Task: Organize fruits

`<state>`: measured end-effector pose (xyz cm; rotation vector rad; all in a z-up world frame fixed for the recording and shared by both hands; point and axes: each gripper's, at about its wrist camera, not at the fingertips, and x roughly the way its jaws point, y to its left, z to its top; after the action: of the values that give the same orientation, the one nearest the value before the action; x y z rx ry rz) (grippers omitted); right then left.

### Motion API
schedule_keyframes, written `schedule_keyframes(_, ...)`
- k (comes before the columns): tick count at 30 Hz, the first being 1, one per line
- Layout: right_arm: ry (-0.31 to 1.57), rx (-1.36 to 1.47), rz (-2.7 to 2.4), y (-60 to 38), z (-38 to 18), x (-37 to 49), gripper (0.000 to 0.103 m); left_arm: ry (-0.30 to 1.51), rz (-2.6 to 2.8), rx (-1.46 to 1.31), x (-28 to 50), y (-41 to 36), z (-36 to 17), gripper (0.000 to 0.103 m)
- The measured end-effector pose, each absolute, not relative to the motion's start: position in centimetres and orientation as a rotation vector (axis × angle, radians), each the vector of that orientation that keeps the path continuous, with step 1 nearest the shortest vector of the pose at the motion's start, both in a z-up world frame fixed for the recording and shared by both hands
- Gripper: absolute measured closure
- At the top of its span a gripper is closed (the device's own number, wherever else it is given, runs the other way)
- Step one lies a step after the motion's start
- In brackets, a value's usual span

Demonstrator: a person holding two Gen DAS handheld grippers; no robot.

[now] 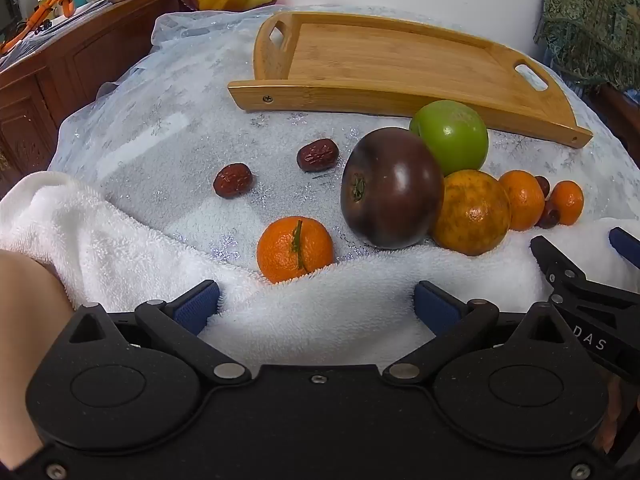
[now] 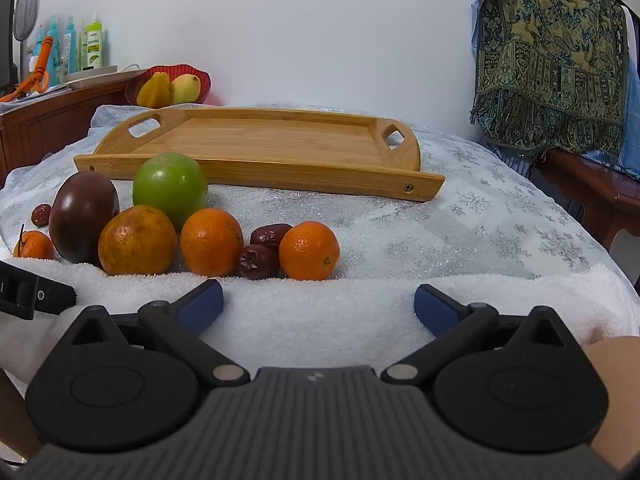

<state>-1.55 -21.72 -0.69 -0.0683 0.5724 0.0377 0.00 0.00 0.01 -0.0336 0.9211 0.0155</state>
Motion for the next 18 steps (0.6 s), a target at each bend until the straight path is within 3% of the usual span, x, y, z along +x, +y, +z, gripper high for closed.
schedule_keyframes(18, 0.568, -0.069, 0.038, -21.69, -0.72, -1.62, 0.0, 0.92, 0.017, -0.032, 0.0, 0.0, 0.0, 0.0)
